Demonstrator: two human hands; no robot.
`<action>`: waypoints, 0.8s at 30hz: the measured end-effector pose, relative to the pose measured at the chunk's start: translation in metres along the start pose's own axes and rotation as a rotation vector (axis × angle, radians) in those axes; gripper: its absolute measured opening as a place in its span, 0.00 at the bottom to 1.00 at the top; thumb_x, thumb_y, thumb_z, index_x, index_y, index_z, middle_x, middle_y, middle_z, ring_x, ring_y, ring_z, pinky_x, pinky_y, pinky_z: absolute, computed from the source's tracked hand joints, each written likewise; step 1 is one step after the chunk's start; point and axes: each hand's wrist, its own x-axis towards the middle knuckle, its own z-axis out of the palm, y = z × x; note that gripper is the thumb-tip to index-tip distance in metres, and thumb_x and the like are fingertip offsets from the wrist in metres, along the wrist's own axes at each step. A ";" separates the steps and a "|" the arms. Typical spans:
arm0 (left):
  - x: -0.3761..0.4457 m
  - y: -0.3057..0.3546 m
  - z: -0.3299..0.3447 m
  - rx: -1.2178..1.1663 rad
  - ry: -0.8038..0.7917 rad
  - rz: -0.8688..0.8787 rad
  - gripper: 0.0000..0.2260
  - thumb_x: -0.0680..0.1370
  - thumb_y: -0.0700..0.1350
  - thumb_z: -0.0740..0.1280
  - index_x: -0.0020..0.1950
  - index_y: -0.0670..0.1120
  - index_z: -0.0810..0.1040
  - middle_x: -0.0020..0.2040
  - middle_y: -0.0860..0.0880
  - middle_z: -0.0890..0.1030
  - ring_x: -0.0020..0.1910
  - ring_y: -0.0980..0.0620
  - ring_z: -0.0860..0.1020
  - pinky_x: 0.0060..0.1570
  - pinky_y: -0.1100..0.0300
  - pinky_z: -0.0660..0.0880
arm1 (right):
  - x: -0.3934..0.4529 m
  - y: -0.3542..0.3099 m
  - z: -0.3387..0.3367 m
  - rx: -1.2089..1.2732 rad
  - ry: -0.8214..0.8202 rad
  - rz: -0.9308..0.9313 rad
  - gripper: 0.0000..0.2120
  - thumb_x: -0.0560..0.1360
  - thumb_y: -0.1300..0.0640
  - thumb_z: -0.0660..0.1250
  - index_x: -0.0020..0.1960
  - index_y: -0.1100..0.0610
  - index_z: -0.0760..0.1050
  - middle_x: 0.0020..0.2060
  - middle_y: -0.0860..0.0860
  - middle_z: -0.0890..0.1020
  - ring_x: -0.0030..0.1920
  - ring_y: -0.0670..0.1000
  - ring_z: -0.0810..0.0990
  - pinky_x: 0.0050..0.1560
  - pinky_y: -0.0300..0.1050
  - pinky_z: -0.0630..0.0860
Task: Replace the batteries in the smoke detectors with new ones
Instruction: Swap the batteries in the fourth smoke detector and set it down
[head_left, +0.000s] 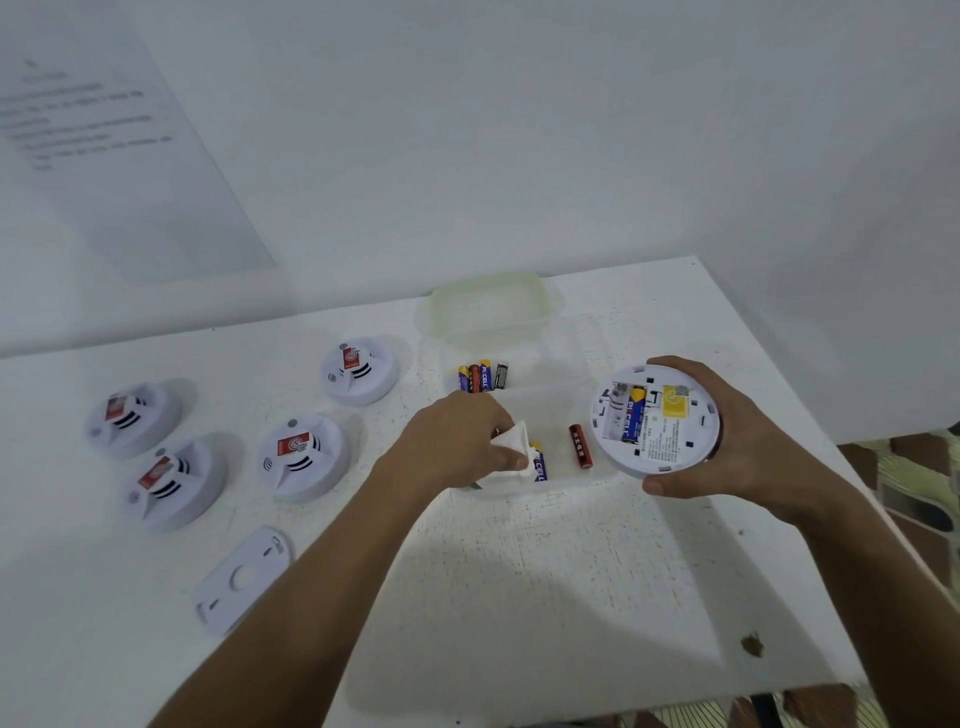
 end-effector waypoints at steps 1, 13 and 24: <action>0.000 0.000 0.000 -0.027 0.001 0.004 0.14 0.72 0.59 0.71 0.52 0.52 0.82 0.48 0.54 0.83 0.41 0.54 0.82 0.43 0.56 0.80 | -0.001 0.001 -0.001 0.002 0.003 0.001 0.46 0.53 0.60 0.82 0.68 0.50 0.68 0.58 0.39 0.78 0.61 0.45 0.77 0.53 0.35 0.79; 0.022 0.069 -0.038 -0.447 0.322 0.186 0.11 0.76 0.49 0.70 0.57 0.47 0.82 0.49 0.50 0.83 0.48 0.53 0.80 0.47 0.63 0.73 | -0.050 0.000 -0.031 0.038 0.137 0.039 0.46 0.54 0.63 0.83 0.68 0.48 0.69 0.59 0.42 0.79 0.61 0.45 0.78 0.53 0.36 0.79; 0.114 0.165 0.025 -0.728 -0.079 0.085 0.09 0.74 0.47 0.73 0.46 0.43 0.78 0.35 0.44 0.77 0.26 0.51 0.73 0.25 0.63 0.65 | -0.116 0.010 -0.054 -0.047 0.291 0.109 0.47 0.55 0.56 0.85 0.69 0.53 0.67 0.59 0.44 0.79 0.61 0.47 0.78 0.54 0.35 0.79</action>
